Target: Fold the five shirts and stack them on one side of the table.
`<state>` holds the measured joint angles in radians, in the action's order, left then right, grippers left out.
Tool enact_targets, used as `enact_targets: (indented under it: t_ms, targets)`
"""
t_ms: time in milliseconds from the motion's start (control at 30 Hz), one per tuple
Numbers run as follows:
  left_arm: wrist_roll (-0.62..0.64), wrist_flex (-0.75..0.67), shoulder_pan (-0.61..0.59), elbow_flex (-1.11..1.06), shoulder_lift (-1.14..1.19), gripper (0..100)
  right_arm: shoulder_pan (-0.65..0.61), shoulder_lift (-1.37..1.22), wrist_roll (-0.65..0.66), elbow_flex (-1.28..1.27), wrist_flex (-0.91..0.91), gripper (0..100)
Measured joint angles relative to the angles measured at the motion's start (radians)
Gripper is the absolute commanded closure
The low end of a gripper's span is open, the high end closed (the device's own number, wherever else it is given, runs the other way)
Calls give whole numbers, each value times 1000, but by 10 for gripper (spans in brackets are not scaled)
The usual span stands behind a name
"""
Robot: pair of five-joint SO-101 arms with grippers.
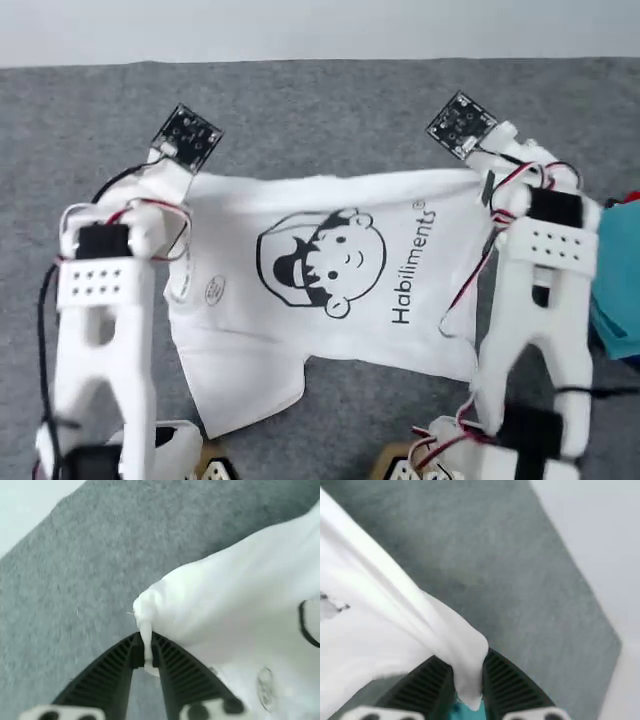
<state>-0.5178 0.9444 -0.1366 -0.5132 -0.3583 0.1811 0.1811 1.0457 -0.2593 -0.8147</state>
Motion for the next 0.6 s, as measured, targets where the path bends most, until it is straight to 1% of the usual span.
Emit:
enact_targets:
  t_ms: [133,200,333,400,500,600]
  targets:
    - [2,-175,2,0,155,997,-2,-127,5,0,222,988]
    - [2,-226,14,0,219,997,-9,-195,18,-2,347,988]
    - [2,-256,43,0,295,997,-40,-327,87,-2,572,988]
    - [2,-259,57,0,305,997,-61,-394,110,0,654,988]
    - [2,-262,69,2,313,997,-87,-502,118,57,726,988]
    - [2,-262,75,2,315,997,-109,-601,123,178,747,988]
